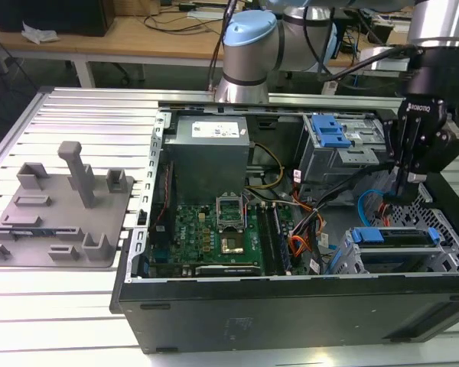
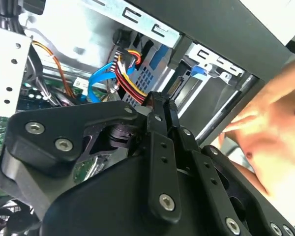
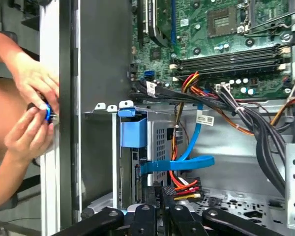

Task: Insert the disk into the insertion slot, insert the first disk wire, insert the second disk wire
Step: 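Insert the first disk wire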

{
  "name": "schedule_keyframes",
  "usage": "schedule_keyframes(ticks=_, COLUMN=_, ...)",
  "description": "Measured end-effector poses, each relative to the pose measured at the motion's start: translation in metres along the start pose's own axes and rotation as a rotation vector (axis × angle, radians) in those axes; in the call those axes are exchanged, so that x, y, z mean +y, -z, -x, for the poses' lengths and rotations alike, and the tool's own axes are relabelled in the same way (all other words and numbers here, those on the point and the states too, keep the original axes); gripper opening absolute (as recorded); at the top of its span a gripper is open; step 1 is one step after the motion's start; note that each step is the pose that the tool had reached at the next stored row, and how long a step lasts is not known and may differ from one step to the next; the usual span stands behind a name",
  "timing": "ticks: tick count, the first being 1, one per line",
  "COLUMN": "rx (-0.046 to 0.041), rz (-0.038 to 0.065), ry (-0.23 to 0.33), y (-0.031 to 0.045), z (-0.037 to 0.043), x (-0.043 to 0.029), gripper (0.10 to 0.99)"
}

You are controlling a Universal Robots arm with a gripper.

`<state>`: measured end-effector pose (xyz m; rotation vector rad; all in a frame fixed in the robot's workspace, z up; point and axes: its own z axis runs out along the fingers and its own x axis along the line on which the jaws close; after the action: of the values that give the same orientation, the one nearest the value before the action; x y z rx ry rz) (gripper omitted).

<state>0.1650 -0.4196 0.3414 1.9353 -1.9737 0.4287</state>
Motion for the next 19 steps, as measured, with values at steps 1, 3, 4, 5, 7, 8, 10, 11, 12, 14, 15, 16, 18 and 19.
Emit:
schedule_keyframes(ticks=1, rx=-0.0312, rz=0.000, ry=0.001, y=0.0003, z=-0.0040, x=0.0000, gripper=0.165)
schedule_keyframes(ticks=3, rx=-0.0918, rz=0.005, ry=0.005, y=-0.0003, z=-0.0092, x=-0.0002, gripper=0.165)
schedule_keyframes(ticks=4, rx=-0.1070, rz=0.008, ry=0.007, y=-0.0006, z=-0.0105, x=-0.0002, gripper=0.165)
schedule_keyframes(ticks=5, rx=-0.1277, rz=0.014, ry=0.010, y=-0.0010, z=-0.0127, x=-0.0001, gripper=0.165)
schedule_keyframes(ticks=7, rx=-0.1528, rz=0.021, ry=0.014, y=-0.0011, z=-0.0163, x=-0.0002, gripper=0.165)
schedule_keyframes(ticks=8, rx=-0.1674, rz=0.024, ry=0.016, y=-0.0005, z=-0.0184, x=-0.0005, gripper=0.165)
schedule_keyframes(ticks=10, rx=-0.1904, rz=0.026, ry=0.017, y=0.0011, z=-0.0222, x=-0.0019, gripper=0.165)
schedule_keyframes(ticks=11, rx=-0.1999, rz=0.027, ry=0.018, y=0.0015, z=-0.0235, x=-0.0025, gripper=0.165)
schedule_keyframes(ticks=12, rx=-0.2105, rz=0.029, ry=0.019, y=0.0018, z=-0.0248, x=-0.0034, gripper=0.165)
schedule_keyframes(ticks=14, rx=-0.2286, rz=0.042, ry=0.025, y=-0.0006, z=-0.0305, x=-0.0061, gripper=0.165)
schedule_keyframes(ticks=15, rx=-0.2285, rz=0.048, ry=0.027, y=-0.0019, z=-0.0334, x=-0.0066, gripper=0.165)
schedule_keyframes(ticks=16, rx=-0.2282, rz=0.055, ry=0.029, y=-0.0035, z=-0.0367, x=-0.0072, gripper=0.165)
schedule_keyframes(ticks=18, rx=-0.2281, rz=0.064, ry=0.033, y=-0.0067, z=-0.0430, x=-0.0090, gripper=0.165)
schedule_keyframes(ticks=19, rx=-0.2280, rz=0.066, ry=0.033, y=-0.0080, z=-0.0459, x=-0.0104, gripper=0.165)
